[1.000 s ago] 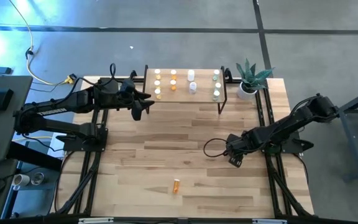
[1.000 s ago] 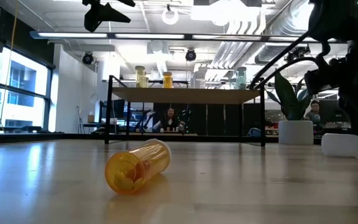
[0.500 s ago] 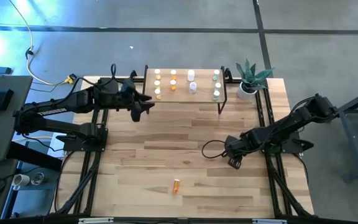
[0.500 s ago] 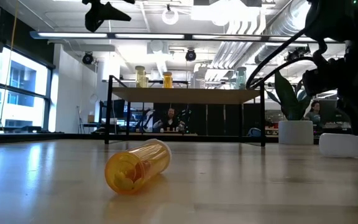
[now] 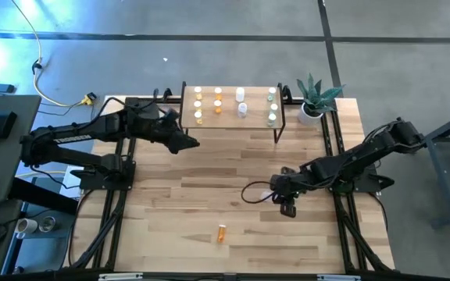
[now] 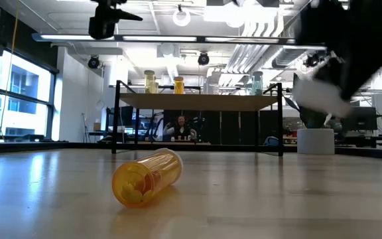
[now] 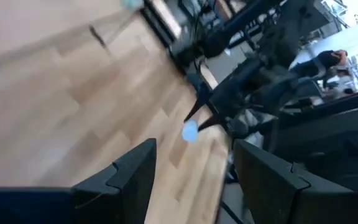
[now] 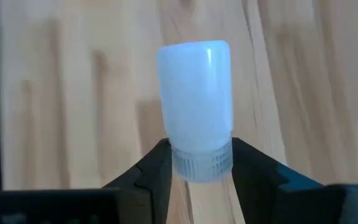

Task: Pick and place medicine bottles onto shelf by color
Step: Put the white pill bottle on the shelf and align it to the other white pill bottle

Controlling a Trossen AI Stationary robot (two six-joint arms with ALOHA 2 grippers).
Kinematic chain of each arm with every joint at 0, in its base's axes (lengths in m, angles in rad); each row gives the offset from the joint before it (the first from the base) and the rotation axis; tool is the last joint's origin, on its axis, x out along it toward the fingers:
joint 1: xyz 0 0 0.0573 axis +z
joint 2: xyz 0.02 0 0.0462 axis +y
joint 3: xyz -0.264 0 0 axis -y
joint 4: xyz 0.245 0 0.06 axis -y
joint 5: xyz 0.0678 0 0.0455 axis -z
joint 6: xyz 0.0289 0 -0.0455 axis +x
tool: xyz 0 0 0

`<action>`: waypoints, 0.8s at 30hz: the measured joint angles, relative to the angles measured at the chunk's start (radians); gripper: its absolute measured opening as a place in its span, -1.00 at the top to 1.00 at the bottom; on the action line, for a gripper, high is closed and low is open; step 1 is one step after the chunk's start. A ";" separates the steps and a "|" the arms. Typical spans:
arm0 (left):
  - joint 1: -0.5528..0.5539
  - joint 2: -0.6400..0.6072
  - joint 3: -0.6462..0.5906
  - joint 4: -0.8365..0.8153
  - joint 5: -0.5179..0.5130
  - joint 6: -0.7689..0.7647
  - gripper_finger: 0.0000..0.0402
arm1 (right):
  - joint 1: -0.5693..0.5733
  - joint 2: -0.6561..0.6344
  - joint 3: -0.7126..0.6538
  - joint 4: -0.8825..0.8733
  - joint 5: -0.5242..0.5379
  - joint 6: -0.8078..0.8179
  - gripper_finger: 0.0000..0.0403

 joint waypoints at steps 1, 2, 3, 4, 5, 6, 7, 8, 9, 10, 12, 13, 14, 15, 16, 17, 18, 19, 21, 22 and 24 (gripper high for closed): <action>-0.002 0.011 0.000 0.000 0.016 -0.022 -0.01 | 0.000 0.000 0.025 0.000 0.008 -0.036 0.37; -0.006 0.023 0.000 0.001 0.031 -0.044 -0.01 | 0.000 0.000 0.054 -0.001 0.021 -0.071 0.37; -0.011 0.036 0.000 0.006 0.041 -0.064 -0.01 | 0.000 0.000 0.081 0.000 0.036 -0.105 0.37; -0.017 0.047 0.000 0.014 0.046 -0.083 -0.01 | 0.000 0.000 0.106 -0.001 0.050 -0.137 0.37; -0.026 0.060 0.000 0.024 0.050 -0.101 -0.01 | 0.000 0.000 0.133 -0.008 0.061 -0.168 0.37; -0.034 0.073 0.000 0.041 0.058 -0.115 -0.01 | 0.000 0.001 0.158 -0.020 0.077 -0.199 0.37; -0.043 0.087 0.000 0.062 0.067 -0.127 -0.01 | 0.000 0.004 0.185 -0.031 0.095 -0.228 0.37; -0.052 0.101 0.000 0.081 0.077 -0.141 -0.01 | 0.000 0.008 0.212 -0.047 0.113 -0.259 0.37; -0.060 0.115 0.000 0.105 0.090 -0.156 -0.01 | 0.000 0.011 0.236 -0.066 0.132 -0.293 0.37; -0.069 0.128 -0.001 0.137 0.099 -0.175 -0.01 | 0.000 0.016 0.262 -0.086 0.151 -0.328 0.37; -0.091 0.155 -0.001 0.203 0.100 -0.213 -0.01 | 0.000 0.029 0.310 -0.120 0.198 -0.413 0.37; -0.100 0.171 -0.001 0.238 0.100 -0.232 -0.01 | 0.000 0.038 0.335 -0.138 0.224 -0.462 0.37; -0.110 0.186 -0.001 0.276 0.100 -0.250 -0.01 | 0.000 0.047 0.358 -0.154 0.248 -0.511 0.37; -0.120 0.200 -0.001 0.306 0.099 -0.269 -0.01 | 0.000 0.059 0.380 -0.164 0.271 -0.563 0.37; -0.128 0.215 -0.001 0.338 0.100 -0.291 -0.01 | 0.000 0.072 0.399 -0.172 0.297 -0.615 0.37; -0.138 0.230 0.000 0.373 0.100 -0.310 -0.01 | 0.000 0.085 0.417 -0.185 0.327 -0.668 0.37; -0.147 0.244 0.000 0.395 0.100 -0.329 -0.01 | 0.000 0.100 0.435 -0.194 0.358 -0.719 0.37; -0.153 0.258 0.000 0.410 0.104 -0.342 -0.01 | 0.000 0.114 0.452 -0.197 0.388 -0.770 0.37; -0.164 0.283 0.000 0.434 0.113 -0.367 -0.01 | 0.001 0.139 0.481 -0.207 0.442 -0.861 0.37; -0.169 0.294 0.000 0.446 0.118 -0.377 -0.01 | 0.001 0.151 0.494 -0.207 0.465 -0.905 0.37; -0.178 0.317 0.000 0.454 0.137 -0.394 -0.01 | 0.001 0.172 0.513 -0.205 0.504 -0.981 0.37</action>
